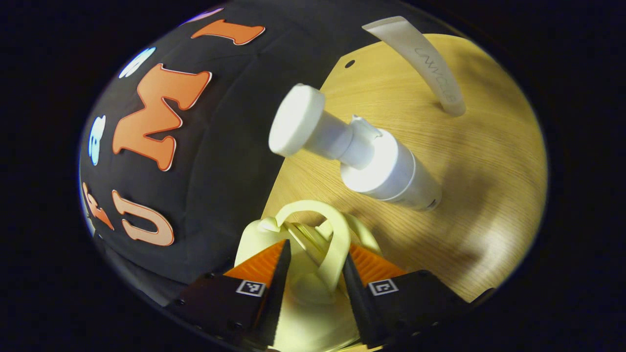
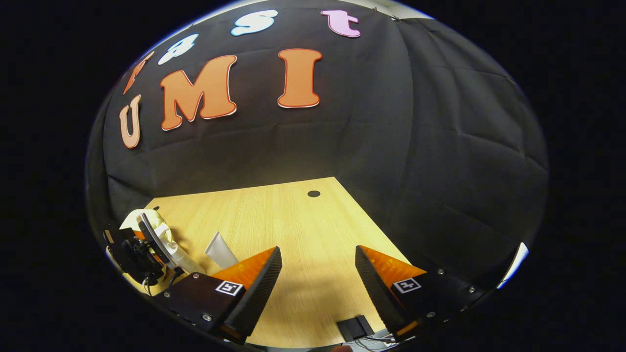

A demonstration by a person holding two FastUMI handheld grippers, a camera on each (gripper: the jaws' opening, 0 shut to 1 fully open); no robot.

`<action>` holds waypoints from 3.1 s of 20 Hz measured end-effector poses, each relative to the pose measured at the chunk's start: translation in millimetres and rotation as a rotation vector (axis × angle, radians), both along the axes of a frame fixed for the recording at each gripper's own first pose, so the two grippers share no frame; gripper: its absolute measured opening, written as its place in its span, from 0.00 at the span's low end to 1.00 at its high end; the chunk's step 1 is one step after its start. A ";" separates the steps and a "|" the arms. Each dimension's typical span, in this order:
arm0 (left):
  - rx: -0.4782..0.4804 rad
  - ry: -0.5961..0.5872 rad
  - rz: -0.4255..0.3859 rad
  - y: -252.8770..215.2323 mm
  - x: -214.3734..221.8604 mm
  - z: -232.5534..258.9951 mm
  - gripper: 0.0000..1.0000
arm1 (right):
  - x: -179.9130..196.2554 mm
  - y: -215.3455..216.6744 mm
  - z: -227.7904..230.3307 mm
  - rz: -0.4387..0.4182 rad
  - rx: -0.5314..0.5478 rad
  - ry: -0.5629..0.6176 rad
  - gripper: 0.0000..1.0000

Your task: First open the suitcase, pack the skin care products into it, and then close the suitcase.

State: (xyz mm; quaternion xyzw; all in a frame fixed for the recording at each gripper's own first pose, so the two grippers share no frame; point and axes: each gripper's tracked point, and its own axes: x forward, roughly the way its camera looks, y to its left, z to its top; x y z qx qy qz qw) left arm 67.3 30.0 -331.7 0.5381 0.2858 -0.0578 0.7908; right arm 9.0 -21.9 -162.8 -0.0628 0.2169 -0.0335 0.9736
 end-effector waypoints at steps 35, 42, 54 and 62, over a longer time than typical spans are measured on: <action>-1.342 0.059 0.436 406.9 -34.2 133.2 0.01 | -16.2 397.7 103.2 0.304 0.121 -0.193 0.96; -1.475 0.144 0.604 468.0 -40.4 21.0 0.01 | -30.6 416.0 86.0 0.290 0.079 -0.169 1.00; -1.294 0.180 0.776 508.7 -42.0 -72.6 0.26 | -43.7 361.4 61.4 0.194 0.038 -0.124 0.96; -1.008 -0.224 0.638 500.3 -8.8 67.6 0.97 | -32.9 317.1 61.1 0.183 0.045 -0.128 0.96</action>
